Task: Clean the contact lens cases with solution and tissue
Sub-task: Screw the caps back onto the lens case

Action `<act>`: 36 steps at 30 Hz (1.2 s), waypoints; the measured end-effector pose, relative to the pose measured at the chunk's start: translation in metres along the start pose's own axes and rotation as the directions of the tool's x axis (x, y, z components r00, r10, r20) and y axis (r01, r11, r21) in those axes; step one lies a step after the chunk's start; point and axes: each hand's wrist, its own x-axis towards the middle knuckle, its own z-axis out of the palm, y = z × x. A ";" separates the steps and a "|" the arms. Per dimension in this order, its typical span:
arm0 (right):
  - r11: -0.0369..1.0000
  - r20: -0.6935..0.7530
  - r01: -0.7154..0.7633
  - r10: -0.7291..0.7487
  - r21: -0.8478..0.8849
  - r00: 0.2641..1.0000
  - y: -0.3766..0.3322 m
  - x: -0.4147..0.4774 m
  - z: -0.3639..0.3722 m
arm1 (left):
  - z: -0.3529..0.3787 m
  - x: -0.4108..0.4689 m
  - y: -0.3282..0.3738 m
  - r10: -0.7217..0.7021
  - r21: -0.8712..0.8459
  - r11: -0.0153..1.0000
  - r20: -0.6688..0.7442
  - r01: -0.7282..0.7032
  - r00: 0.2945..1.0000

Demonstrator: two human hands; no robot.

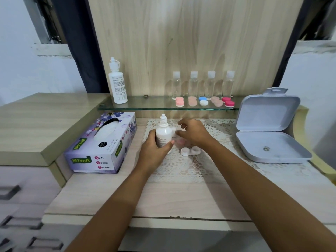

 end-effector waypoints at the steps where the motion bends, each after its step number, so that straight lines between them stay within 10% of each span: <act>1: 1.000 -0.009 0.021 -0.021 0.003 1.000 0.002 -0.006 -0.005 | 0.000 0.000 0.000 -0.001 -0.001 1.000 0.001 0.001 1.000; 24: 1.000 -0.023 -0.002 0.002 -0.026 1.000 0.034 -0.084 -0.009 | 0.001 -0.002 0.009 0.041 0.055 0.998 -0.041 -0.038 0.998; 36: 1.000 -0.089 -0.026 0.026 0.006 0.996 0.037 -0.086 -0.006 | -0.012 0.005 0.007 0.225 0.497 0.843 0.019 -0.204 0.974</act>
